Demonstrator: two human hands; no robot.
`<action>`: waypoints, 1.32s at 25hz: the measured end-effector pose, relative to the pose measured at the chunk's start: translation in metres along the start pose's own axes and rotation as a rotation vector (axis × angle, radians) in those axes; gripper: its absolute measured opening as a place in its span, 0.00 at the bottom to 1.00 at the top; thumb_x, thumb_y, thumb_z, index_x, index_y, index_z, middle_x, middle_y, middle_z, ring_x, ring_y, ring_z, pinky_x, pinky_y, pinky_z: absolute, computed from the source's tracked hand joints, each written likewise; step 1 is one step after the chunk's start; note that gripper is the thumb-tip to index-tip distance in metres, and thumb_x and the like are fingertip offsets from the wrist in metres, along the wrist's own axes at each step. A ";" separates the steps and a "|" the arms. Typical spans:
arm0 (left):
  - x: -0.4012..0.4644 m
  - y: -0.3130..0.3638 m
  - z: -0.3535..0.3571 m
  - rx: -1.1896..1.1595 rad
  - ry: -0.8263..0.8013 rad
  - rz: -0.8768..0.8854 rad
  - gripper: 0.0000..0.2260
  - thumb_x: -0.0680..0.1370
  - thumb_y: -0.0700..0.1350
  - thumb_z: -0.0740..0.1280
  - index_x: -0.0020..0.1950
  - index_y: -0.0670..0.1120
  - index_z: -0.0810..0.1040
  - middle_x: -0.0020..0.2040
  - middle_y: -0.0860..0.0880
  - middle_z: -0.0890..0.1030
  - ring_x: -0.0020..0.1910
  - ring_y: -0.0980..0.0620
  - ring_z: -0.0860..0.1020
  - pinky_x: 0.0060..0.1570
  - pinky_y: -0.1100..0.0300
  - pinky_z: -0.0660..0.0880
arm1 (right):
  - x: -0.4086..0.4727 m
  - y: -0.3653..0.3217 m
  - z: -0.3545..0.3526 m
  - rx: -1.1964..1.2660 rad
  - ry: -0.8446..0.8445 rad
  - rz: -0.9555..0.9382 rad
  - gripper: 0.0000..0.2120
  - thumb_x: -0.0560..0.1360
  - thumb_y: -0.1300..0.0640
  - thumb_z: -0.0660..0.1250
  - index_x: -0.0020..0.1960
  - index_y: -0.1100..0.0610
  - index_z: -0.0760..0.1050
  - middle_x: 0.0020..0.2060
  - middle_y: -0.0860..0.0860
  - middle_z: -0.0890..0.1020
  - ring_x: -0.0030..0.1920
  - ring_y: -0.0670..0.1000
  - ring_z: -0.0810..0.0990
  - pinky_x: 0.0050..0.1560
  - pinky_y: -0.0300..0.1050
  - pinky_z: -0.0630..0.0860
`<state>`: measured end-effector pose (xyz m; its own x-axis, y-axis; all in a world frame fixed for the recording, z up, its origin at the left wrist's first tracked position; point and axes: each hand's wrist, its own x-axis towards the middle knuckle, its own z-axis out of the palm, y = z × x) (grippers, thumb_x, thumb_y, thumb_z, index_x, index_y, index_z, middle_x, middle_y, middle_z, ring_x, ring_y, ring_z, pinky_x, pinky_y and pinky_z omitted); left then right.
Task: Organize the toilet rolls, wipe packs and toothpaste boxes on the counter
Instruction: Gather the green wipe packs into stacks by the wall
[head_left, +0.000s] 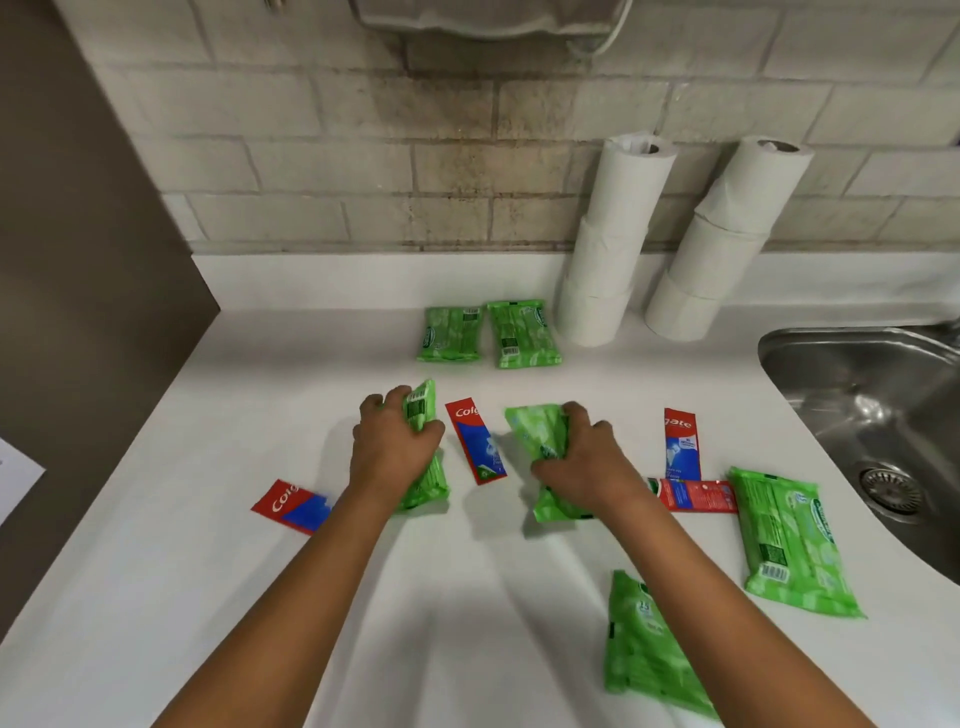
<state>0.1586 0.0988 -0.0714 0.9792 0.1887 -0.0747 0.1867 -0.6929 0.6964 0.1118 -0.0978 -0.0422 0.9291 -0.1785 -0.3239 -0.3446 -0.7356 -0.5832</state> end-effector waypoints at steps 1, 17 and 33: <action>0.005 0.009 -0.001 -0.059 0.025 0.016 0.26 0.73 0.49 0.67 0.70 0.48 0.68 0.68 0.41 0.68 0.65 0.40 0.71 0.64 0.51 0.69 | 0.010 -0.003 -0.008 0.009 0.042 -0.011 0.38 0.71 0.52 0.68 0.74 0.52 0.52 0.64 0.60 0.65 0.64 0.64 0.69 0.64 0.58 0.71; 0.158 0.075 0.031 0.030 0.034 0.110 0.24 0.70 0.49 0.69 0.64 0.48 0.69 0.63 0.45 0.72 0.59 0.42 0.75 0.53 0.54 0.71 | 0.175 -0.053 -0.006 -0.082 0.214 -0.014 0.38 0.70 0.50 0.65 0.74 0.53 0.51 0.64 0.60 0.65 0.63 0.63 0.66 0.59 0.54 0.70; 0.145 0.079 0.053 0.214 0.001 0.171 0.28 0.74 0.54 0.64 0.72 0.50 0.62 0.73 0.43 0.60 0.70 0.40 0.64 0.67 0.47 0.63 | 0.161 -0.032 -0.006 -0.042 0.352 -0.151 0.27 0.74 0.52 0.62 0.72 0.55 0.61 0.69 0.57 0.66 0.66 0.61 0.67 0.62 0.53 0.70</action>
<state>0.3196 0.0345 -0.0657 0.9979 0.0572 0.0317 0.0316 -0.8458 0.5325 0.2735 -0.1073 -0.0715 0.9607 -0.2742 0.0432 -0.2015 -0.7958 -0.5711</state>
